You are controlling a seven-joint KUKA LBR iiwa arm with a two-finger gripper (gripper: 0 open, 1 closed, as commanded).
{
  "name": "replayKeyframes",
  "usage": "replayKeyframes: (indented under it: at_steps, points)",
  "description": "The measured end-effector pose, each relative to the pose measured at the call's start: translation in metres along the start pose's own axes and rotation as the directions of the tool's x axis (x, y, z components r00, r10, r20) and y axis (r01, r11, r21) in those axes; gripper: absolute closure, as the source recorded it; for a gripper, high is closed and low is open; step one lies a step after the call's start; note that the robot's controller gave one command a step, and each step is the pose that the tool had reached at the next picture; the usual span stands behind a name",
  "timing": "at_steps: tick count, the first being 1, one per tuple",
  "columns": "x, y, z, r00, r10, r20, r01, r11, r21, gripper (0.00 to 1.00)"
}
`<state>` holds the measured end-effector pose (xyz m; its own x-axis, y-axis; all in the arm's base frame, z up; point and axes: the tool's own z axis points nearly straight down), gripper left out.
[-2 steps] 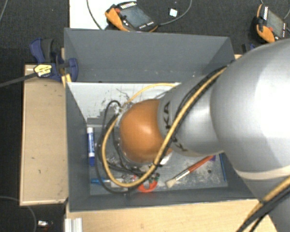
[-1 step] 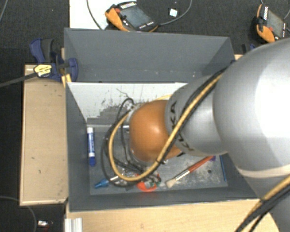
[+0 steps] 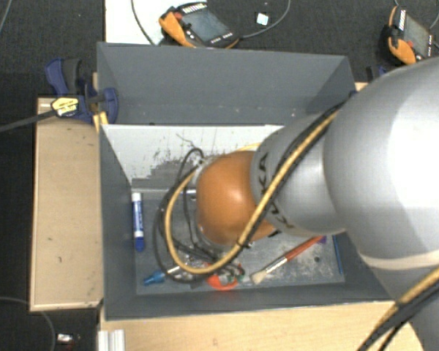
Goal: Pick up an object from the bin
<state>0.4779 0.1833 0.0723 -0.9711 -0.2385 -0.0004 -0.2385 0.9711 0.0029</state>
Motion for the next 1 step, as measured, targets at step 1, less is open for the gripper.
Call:
replayKeyframes:
  at_steps: [1]
  points:
    - [0.0007,0.0001,-0.0513,1.000,0.002,-0.003,-0.002,1.000,0.001,1.00]
